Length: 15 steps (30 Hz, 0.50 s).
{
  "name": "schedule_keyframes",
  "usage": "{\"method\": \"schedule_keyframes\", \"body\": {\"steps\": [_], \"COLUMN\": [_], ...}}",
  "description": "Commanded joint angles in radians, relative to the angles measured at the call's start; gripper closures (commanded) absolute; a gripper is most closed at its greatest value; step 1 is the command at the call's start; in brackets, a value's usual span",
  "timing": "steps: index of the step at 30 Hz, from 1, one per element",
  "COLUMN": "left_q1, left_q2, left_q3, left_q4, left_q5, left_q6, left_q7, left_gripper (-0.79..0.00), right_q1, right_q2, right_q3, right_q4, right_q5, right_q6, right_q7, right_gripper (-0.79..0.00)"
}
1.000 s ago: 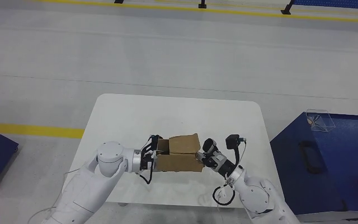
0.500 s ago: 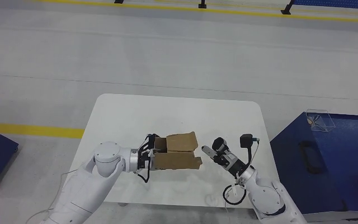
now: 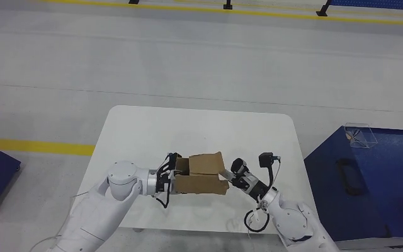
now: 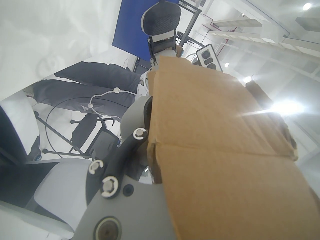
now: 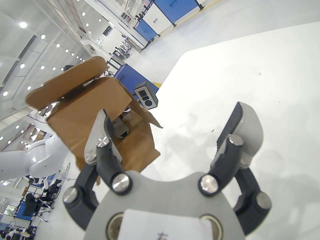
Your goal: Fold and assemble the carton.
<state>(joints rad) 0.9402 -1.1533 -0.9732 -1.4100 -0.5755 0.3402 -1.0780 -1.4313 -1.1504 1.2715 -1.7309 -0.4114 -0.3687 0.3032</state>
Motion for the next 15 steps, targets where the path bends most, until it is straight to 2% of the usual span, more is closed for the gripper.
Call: {"method": "schedule_keyframes", "body": {"steps": [1, 10, 15], "left_q1": [-0.002, -0.003, 0.024], "left_q2": [-0.001, 0.0, 0.001], "left_q3": [0.004, 0.004, -0.018], "left_q4": [0.001, 0.001, -0.016], "left_q5": [0.002, 0.006, -0.017], "left_q6": [-0.001, -0.001, -0.029], "left_q7": [0.001, 0.006, 0.065], "left_gripper": [0.0, 0.0, 0.0], "right_q1": [0.022, 0.044, 0.034], "right_q2": [-0.004, -0.011, -0.01], "right_q3": [-0.022, -0.057, -0.045], "right_q4": [0.009, 0.014, 0.012], "right_q5": [-0.007, -0.034, -0.028], "right_q6": [0.015, 0.035, 0.027], "right_q7": [0.01, 0.001, -0.005], "right_gripper": [-0.785, -0.785, -0.785]}}
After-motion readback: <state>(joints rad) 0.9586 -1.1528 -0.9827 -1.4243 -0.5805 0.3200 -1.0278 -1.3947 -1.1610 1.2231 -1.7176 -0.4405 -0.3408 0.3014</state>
